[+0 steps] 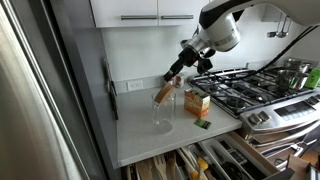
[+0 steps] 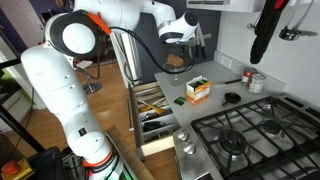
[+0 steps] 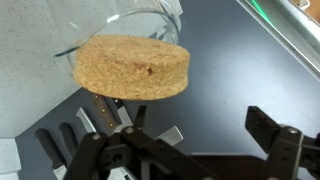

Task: Pick up the brown lid and put it on the clear jug

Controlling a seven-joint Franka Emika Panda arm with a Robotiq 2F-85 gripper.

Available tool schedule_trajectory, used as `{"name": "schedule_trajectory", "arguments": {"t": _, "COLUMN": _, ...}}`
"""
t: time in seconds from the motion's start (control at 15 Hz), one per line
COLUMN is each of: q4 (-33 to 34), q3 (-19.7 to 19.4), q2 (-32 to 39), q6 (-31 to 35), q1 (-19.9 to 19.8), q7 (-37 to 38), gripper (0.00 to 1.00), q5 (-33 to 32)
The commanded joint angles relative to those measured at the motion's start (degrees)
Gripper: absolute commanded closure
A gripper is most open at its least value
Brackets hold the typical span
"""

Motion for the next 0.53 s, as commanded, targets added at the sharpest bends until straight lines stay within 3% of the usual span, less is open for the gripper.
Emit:
{"name": "schedule_trajectory", "arguments": {"t": 0.0, "q4": -0.87, "q3": -0.06, "q2": -0.16, "q6": 0.26, "q1": 0.06, "q7": 0.63, "gripper": 0.00, "q5": -1.98}}
{"name": "schedule_trajectory", "arguments": {"t": 0.47, "q4": -0.66, "q3": -0.31, "q2": -0.58, "q6": -2.50, "q1": -0.22, "q7": 3.51, "gripper": 0.00, "q5": -3.97}}
